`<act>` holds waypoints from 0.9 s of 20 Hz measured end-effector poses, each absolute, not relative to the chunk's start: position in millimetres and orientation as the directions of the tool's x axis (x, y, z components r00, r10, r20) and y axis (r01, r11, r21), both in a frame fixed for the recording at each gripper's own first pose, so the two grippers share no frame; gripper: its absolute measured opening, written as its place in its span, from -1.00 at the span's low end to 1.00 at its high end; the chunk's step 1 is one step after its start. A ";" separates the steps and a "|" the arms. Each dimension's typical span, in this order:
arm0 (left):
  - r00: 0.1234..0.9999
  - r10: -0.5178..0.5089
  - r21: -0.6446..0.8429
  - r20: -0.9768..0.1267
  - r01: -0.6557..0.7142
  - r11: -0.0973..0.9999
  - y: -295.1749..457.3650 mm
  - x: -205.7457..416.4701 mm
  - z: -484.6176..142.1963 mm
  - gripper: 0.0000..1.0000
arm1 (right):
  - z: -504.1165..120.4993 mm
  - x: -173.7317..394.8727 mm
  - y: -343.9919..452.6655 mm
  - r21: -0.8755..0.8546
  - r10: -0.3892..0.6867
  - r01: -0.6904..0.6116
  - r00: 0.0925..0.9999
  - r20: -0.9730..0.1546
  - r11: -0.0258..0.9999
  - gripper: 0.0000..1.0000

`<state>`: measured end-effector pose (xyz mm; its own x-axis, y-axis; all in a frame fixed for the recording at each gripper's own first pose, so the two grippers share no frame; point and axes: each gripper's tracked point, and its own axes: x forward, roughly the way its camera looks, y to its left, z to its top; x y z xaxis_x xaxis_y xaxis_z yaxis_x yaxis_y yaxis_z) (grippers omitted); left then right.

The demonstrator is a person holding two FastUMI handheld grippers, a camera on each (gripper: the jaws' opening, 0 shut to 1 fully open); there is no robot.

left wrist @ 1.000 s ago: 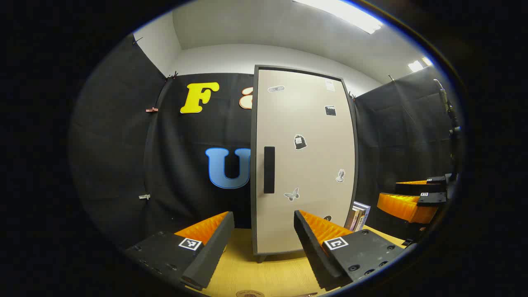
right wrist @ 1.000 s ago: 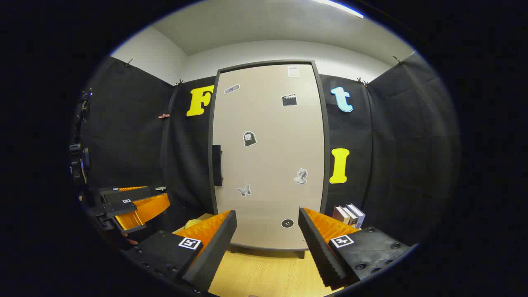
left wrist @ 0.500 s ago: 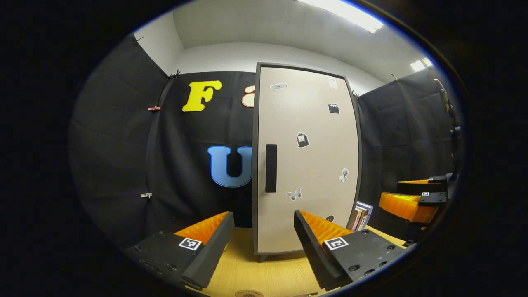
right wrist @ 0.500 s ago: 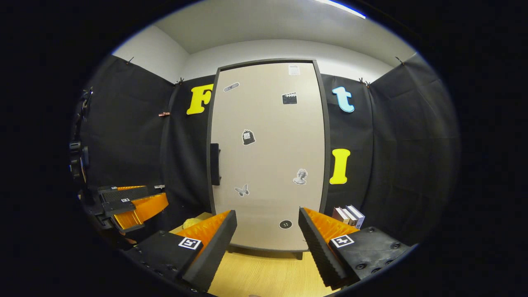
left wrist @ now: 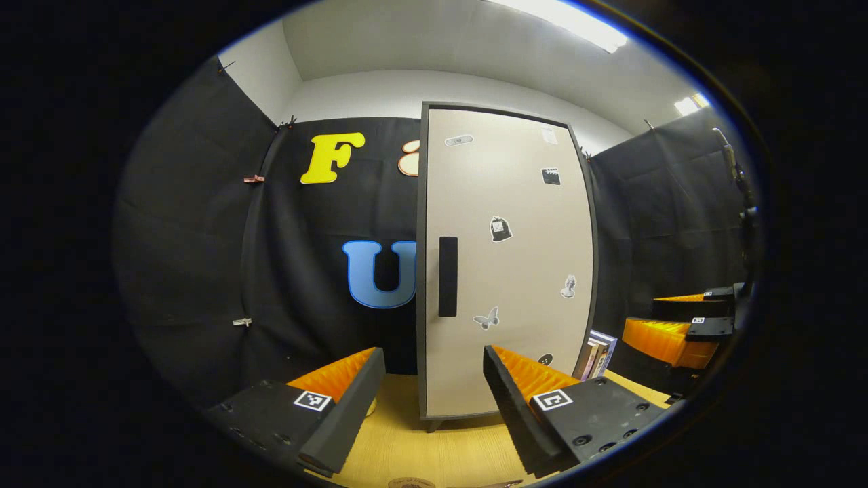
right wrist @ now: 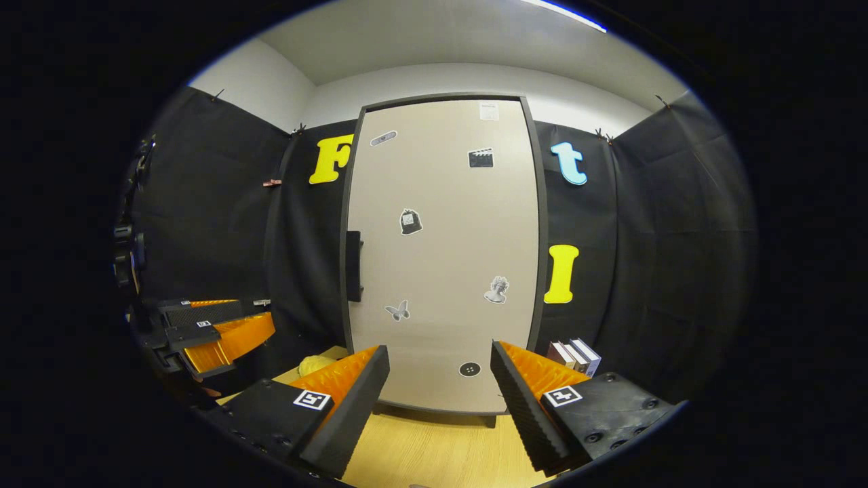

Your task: Open the cabinet door with the right hand, grasp the bottle in the cabinet with the left hand and place it on the coaster, then close the cabinet door with the right hand.

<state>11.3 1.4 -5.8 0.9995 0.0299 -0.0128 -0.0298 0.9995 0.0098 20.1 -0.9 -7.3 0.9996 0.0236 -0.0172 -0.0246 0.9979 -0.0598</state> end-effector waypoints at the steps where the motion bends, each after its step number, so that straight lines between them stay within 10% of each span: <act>1: 0.999 0.036 0.013 -0.010 -0.036 0.999 2.7 11.6 -5.6 0.84 | -9.3 21.7 -2.1 -0.069 0.024 -0.026 0.999 -0.022 0.997 0.95; 18: 0.953 0.301 0.021 -0.018 -0.301 0.953 78.9 -21.4 -7.7 0.84 | 0.8 75.6 74.0 -0.161 0.253 -0.246 0.967 0.019 0.956 0.94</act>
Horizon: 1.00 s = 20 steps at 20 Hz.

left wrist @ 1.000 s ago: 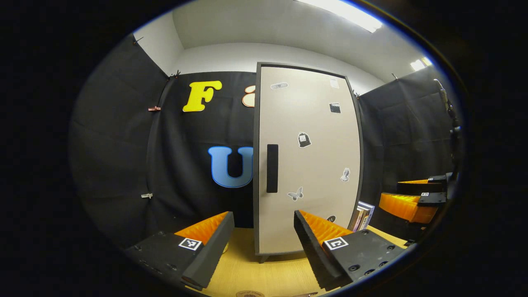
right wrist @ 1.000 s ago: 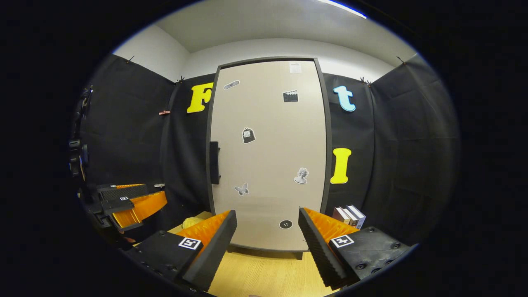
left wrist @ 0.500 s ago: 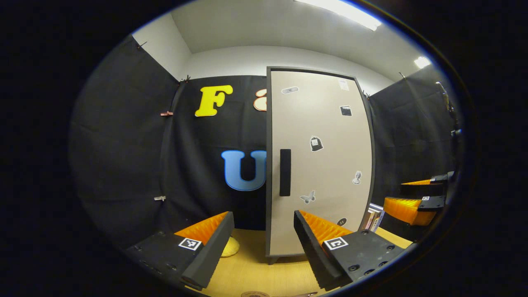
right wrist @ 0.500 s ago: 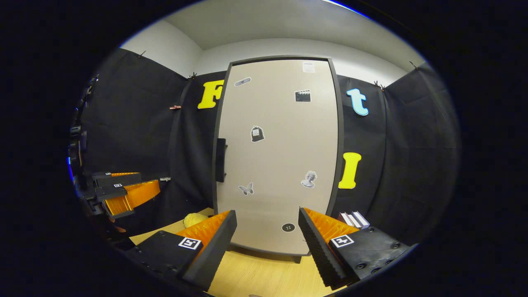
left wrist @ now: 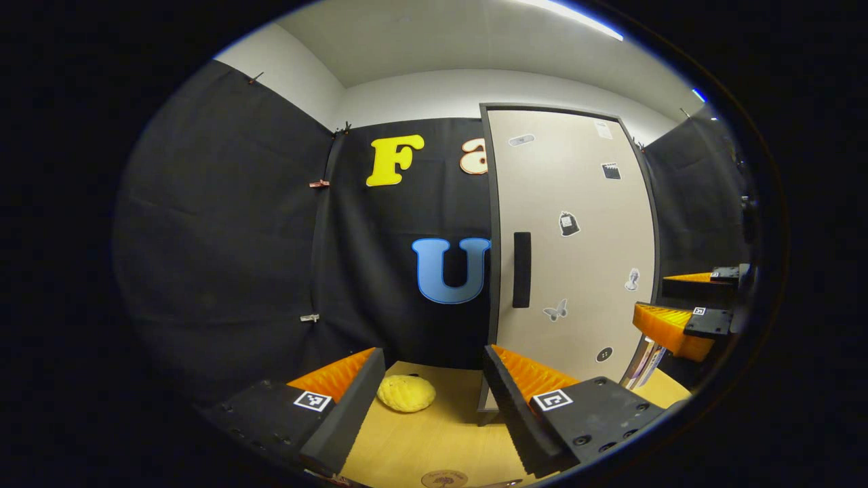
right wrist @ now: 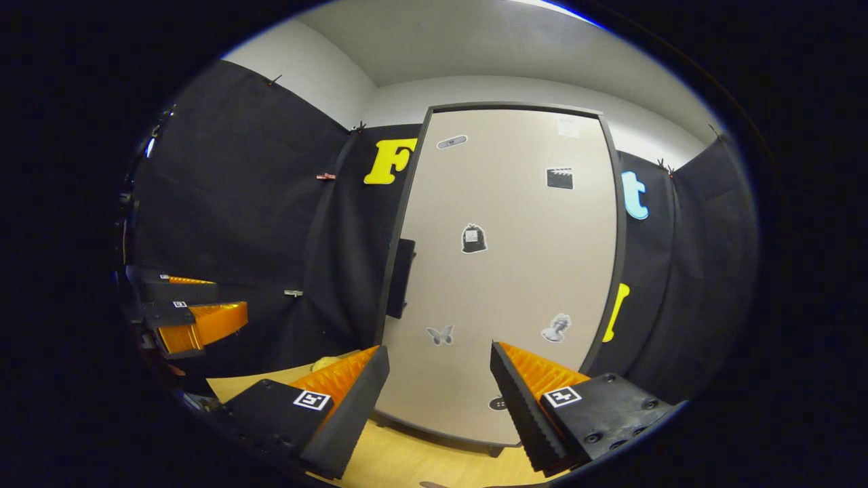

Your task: Open the cabinet door with the right hand, grasp the bottle in the cabinet with the left hand and place it on the coaster, then close the cabinet door with the right hand.

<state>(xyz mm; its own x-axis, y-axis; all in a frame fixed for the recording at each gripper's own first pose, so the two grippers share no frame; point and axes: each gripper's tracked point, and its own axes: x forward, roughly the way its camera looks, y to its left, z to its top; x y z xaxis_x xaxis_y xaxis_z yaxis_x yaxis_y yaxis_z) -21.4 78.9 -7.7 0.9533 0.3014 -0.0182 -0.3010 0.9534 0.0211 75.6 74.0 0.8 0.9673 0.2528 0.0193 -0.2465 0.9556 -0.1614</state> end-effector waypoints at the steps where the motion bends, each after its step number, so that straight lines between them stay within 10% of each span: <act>1: 0.957 0.289 0.016 -0.009 -0.289 0.957 84.9 -16.2 -5.3 0.84 | 0.2 83.8 82.6 -0.153 0.249 -0.244 0.968 0.015 0.958 0.95; 20: 0.965 0.251 0.015 -0.075 -0.250 0.968 227.7 18.6 -39.0 0.84 | 7.0 252.9 165.8 -0.078 0.022 -0.016 0.997 0.070 0.997 0.90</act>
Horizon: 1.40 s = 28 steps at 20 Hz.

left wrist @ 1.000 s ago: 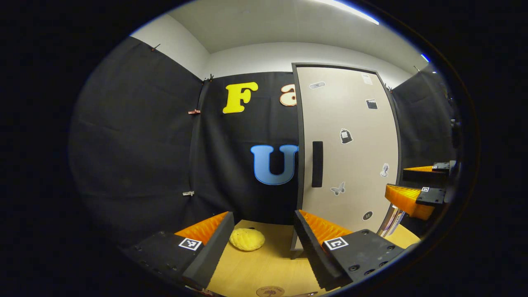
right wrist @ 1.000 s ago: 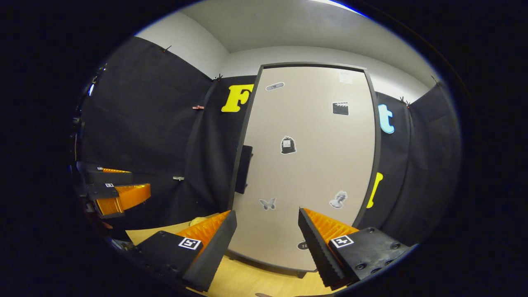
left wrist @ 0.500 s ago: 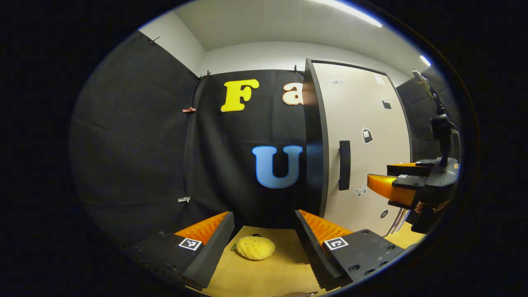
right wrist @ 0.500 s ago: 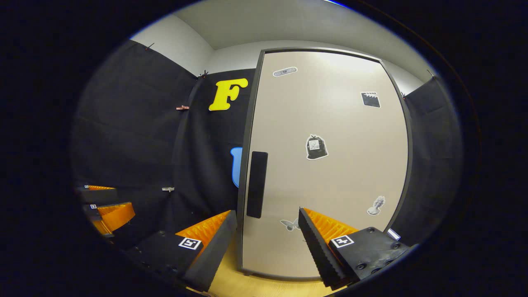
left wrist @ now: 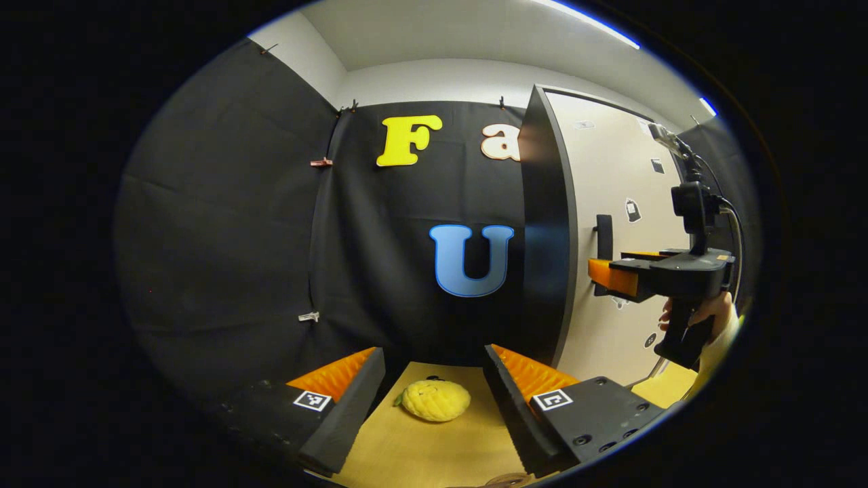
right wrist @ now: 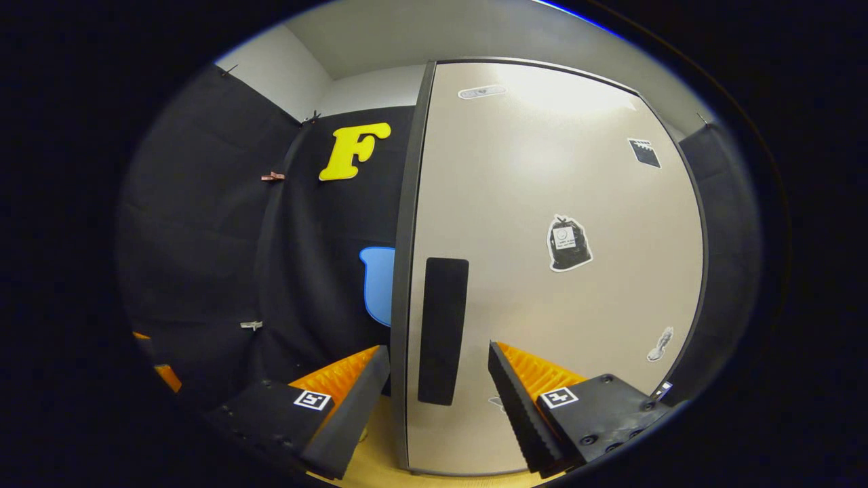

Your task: Open the cabinet door with the right hand, grasp the bottle in the cabinet with the left hand and place it on the coaster, then close the cabinet door with the right hand.

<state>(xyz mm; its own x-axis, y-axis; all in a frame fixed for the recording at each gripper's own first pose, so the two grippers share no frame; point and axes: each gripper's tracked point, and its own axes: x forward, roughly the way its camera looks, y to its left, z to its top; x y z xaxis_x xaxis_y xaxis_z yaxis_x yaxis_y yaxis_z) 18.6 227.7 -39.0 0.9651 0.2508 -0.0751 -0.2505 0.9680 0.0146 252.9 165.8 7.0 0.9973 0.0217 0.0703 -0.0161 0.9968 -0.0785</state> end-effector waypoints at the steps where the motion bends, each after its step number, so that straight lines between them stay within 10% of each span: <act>1: 0.964 0.254 0.011 -0.080 -0.254 0.967 230.5 17.6 -40.5 0.84 | 7.5 258.7 163.5 -0.077 0.004 0.002 0.997 0.077 0.997 0.89; 6: 0.959 0.266 -0.016 -0.101 -0.269 0.963 239.2 11.0 -47.3 0.84 | 14.3 272.2 152.4 -0.038 -0.088 0.092 0.991 0.099 0.995 0.56; 9: 0.955 0.282 0.003 -0.096 -0.283 0.959 243.3 5.3 -46.2 0.84 | 12.3 282.0 162.6 -0.030 -0.086 0.090 0.991 0.104 0.995 -0.20; 13: 0.952 0.296 0.028 -0.078 -0.294 0.955 243.0 -5.5 -41.2 0.84 | 10.4 273.2 161.4 -0.076 -0.091 0.096 0.994 0.066 0.993 -0.55; 28: 0.984 0.178 0.038 -0.026 -0.177 0.983 196.3 -10.0 -22.7 0.84 | 20.1 178.2 165.0 -0.060 0.045 -0.046 0.999 -0.023 0.997 -0.55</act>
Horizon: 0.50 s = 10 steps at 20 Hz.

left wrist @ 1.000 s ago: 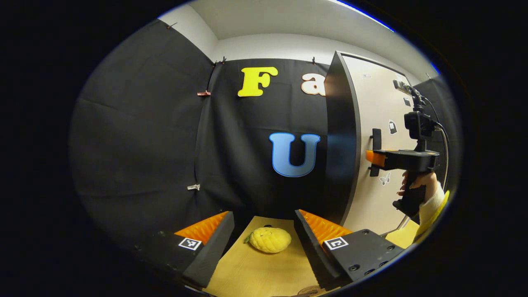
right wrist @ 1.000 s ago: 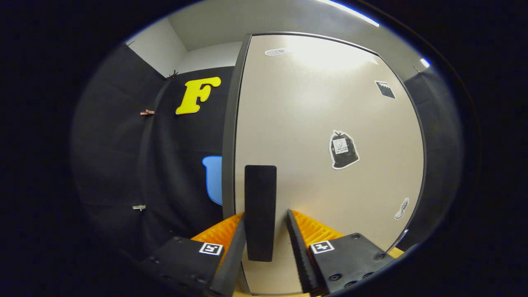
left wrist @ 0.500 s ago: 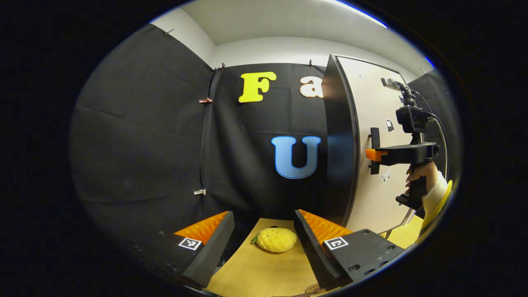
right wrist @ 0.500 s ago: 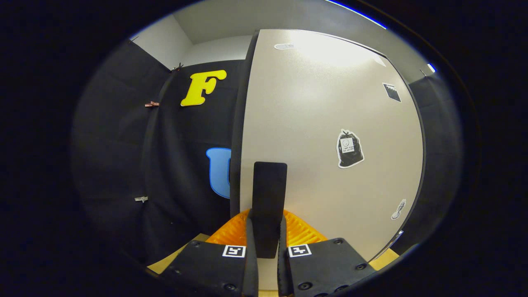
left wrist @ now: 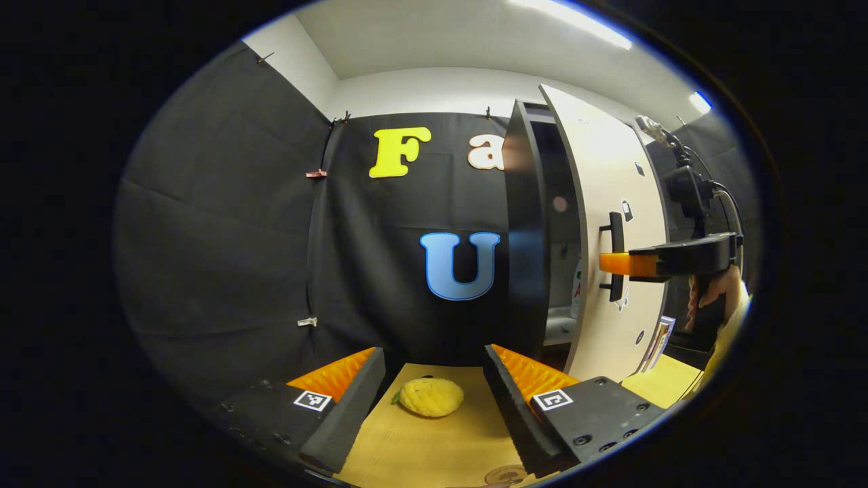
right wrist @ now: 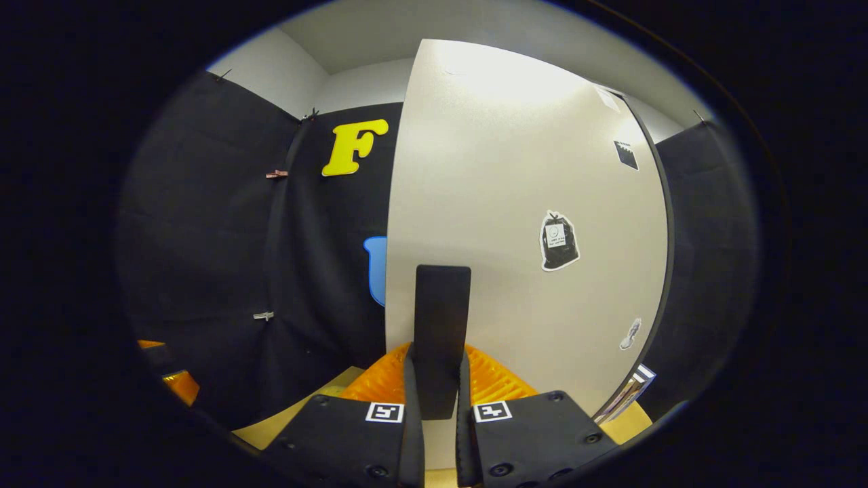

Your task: Open the cabinet door with the right hand, grasp the bottle in the cabinet with the left hand and place it on the coaster, then close the cabinet door with the right hand.

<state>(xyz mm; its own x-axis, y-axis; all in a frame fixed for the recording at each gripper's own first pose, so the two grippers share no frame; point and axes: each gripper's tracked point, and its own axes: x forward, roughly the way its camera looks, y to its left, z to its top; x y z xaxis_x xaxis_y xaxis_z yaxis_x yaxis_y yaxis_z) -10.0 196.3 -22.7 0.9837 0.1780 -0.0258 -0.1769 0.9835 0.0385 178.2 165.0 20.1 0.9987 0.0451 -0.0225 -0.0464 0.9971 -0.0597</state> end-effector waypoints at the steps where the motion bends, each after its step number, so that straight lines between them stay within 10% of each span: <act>1: 0.986 0.167 0.039 -0.018 -0.166 0.985 194.5 -10.3 -23.8 0.84 | 21.3 172.9 164.7 -0.064 0.050 -0.051 0.998 -0.022 0.997 -0.55; 10: 0.999 0.052 0.036 -0.009 -0.051 0.998 127.5 -9.7 -18.0 0.84 | 22.5 139.0 153.8 -0.074 0.079 -0.081 0.997 -0.025 0.994 -0.55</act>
<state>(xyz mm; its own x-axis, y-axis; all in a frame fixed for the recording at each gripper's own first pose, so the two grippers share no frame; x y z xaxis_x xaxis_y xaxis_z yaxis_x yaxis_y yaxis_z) -9.7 127.5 -18.0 0.9986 0.0517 -0.0088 -0.0513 0.9980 0.0360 139.0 153.8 22.5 0.9966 0.0791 -0.0251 -0.0807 0.9940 -0.0740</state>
